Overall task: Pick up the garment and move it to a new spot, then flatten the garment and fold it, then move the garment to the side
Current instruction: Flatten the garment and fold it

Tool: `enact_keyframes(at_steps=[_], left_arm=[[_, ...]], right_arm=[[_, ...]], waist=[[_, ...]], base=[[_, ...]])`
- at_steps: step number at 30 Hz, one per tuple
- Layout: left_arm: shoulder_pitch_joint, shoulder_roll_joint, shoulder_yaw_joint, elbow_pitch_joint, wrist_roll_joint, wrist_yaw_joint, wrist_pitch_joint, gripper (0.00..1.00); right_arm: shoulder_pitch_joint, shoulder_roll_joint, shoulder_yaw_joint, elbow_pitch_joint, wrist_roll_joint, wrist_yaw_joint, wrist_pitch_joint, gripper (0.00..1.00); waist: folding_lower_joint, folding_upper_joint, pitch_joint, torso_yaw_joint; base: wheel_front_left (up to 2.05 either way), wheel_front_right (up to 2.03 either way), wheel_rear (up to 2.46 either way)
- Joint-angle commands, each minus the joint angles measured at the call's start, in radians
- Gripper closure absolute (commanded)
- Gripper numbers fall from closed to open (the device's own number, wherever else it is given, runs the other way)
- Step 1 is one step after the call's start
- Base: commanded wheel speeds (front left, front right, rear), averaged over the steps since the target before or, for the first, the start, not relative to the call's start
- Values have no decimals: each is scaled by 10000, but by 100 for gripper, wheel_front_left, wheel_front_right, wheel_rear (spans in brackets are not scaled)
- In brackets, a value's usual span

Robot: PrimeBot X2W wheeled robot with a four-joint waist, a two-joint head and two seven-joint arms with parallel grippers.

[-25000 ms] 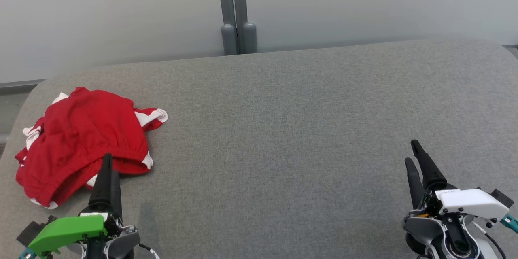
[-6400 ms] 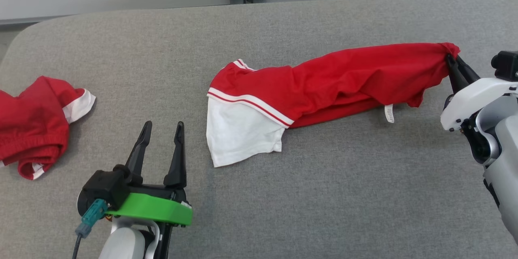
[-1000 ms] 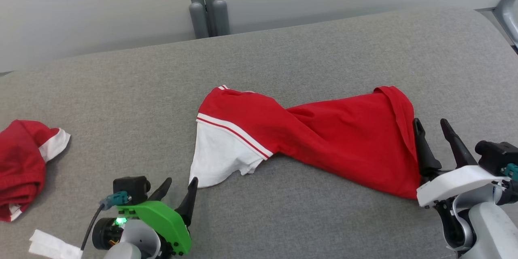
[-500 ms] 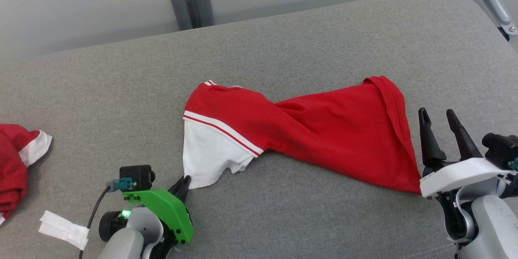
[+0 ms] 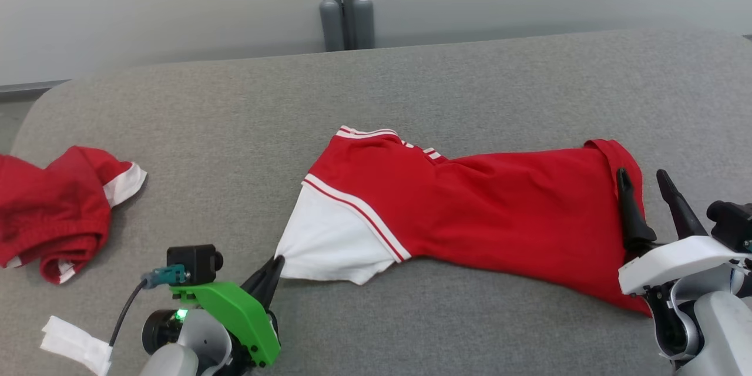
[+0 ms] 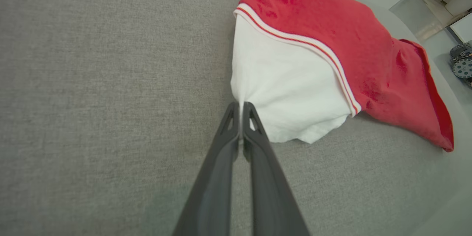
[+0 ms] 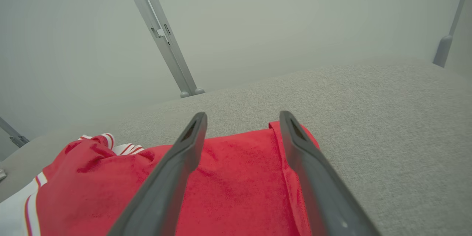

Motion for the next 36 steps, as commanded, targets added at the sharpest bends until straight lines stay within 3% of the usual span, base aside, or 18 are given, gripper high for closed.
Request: enact_keyframes(at_steps=[1, 9, 20, 21, 23, 30, 36], left_arm=[[298, 139, 8, -304, -179, 72, 173, 100], [1970, 979, 291, -2391, -355, 928, 1149, 100], [3229, 1314, 328, -3387, -561, 1590, 1710, 100], [3235, 1319, 345, -3439, -499, 1621, 1637, 77], [3134, 1276, 400, -3550, -402, 1650, 1418, 0], [2562, 1078, 768, -3766, 255, 1658, -228, 0], [2083, 984, 1006, -3797, 1267, 1591, -2327, 0]], right_arm=[[170, -50, 4, -13, -15, 4, 56, 0], [273, 21, -38, -23, -165, 4, 247, 0], [243, 18, -50, -90, -337, 4, 401, 0], [239, 10, -41, -83, -344, 4, 408, 0], [225, 6, -5, -43, -351, 4, 401, 0], [180, 217, 181, -65, -373, 4, 250, 0], [349, 374, 308, -106, -382, 4, -74, 0]], waist=[[0, 0, -255, 622], [0, 0, -220, 1301], [0, 0, -61, 1463], [0, 0, -59, 1452], [0, 0, -80, 1408], [0, 0, -244, 1009], [0, 0, -381, 533]], base=[[0, 0, 0], [0, 0, 0], [0, 0, 0], [0, 0, 0], [0, 0, 0], [0, 0, 0], [0, 0, 0]])
